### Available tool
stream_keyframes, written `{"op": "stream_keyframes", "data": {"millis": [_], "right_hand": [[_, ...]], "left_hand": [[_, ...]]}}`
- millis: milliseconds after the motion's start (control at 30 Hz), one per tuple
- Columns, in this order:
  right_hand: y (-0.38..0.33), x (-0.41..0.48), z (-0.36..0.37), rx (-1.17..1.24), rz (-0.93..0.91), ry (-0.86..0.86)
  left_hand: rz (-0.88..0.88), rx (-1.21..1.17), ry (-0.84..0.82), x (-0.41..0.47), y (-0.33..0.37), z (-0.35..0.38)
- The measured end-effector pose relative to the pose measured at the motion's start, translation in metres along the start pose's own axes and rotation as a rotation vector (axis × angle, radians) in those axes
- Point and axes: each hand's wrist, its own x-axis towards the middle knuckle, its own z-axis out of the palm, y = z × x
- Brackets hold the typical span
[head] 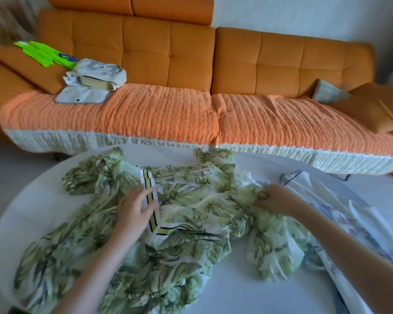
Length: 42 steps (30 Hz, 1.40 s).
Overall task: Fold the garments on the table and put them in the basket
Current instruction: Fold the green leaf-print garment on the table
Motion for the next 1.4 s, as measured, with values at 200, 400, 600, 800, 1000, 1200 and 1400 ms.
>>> {"op": "stream_keyframes", "data": {"millis": [200,400,600,800,1000,1200,1400], "right_hand": [[-0.057,0.002,-0.068,1.384,0.013,0.015],[-0.103,0.029,-0.076,1.263,-0.301,-0.072],[-0.066,0.028,-0.018,0.973,-0.021,0.266],[-0.03,-0.026,0.05,0.768,0.218,0.332],[-0.071,-0.052,0.066,1.147,-0.005,-0.08],[-0.11,-0.027,0.016,1.649,-0.151,0.03],[-0.118,-0.007,-0.032,1.554,-0.33,0.188]], "left_hand": [[0.11,0.178,0.131,-0.042,-0.021,0.024],[0.144,0.049,0.112,-0.047,-0.019,0.018],[0.174,0.122,0.036,-0.048,-0.018,0.016],[0.161,0.125,0.139,-0.041,-0.026,0.023],[-0.18,-0.326,0.246,-0.048,-0.007,0.011],[-0.287,-0.512,0.274,-0.049,-0.003,0.007],[-0.092,-0.487,0.243,-0.052,-0.006,0.008]]}}
